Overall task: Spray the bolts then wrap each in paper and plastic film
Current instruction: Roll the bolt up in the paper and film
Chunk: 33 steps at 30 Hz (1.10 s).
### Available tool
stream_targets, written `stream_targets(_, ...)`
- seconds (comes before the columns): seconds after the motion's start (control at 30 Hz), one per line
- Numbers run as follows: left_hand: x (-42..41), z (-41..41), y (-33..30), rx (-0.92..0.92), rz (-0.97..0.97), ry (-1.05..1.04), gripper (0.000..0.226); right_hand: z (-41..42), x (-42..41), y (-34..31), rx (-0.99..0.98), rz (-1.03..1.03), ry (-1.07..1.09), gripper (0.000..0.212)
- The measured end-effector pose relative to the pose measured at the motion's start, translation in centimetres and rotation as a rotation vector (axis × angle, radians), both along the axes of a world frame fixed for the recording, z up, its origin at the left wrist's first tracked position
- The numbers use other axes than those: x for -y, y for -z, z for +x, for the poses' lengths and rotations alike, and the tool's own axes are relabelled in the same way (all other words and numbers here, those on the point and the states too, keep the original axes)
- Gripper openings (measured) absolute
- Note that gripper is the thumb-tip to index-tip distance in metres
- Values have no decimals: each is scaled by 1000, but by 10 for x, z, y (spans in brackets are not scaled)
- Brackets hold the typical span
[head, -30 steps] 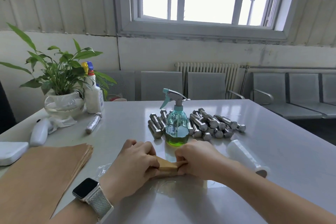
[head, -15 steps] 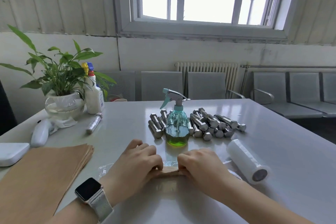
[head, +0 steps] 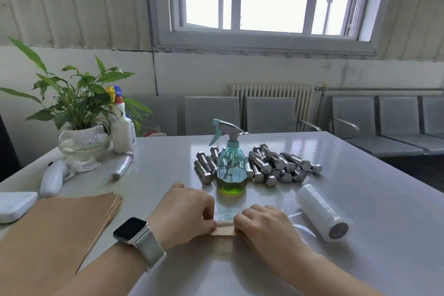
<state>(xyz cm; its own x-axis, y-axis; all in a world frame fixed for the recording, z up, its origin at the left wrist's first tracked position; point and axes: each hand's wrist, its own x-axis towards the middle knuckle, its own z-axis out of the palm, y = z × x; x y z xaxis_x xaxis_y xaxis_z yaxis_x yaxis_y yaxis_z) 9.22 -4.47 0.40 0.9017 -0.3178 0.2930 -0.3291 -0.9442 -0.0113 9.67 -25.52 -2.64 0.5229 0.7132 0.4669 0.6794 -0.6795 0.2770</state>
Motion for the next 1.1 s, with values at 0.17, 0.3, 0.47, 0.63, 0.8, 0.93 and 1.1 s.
stream_targets(0.17,-3,-3,2,-16,-33,9,17,0,8,-1,-78,34,-47,25)
stream_targets(0.3,-5,-6,8,7,-49,26,16,6,18,-12,-386,29,-90,15)
stream_targets(0.47,-10,-5,10,6,-57,60,20,32,12,-39,-638,118,55,30)
stream_targets(0.63,-13,0,12,-30,-25,37,34,54,-4,-54,-765,-99,118,23)
stream_targets(0.8,-15,7,10,-51,74,46,45,53,-12,-53,-754,-234,165,32)
stream_targets(0.93,-17,4,10,-28,72,56,45,47,-17,-62,-746,-215,167,27)
stream_targets(1.1,-21,-3,7,23,38,67,35,42,-25,-74,-720,-250,164,29)
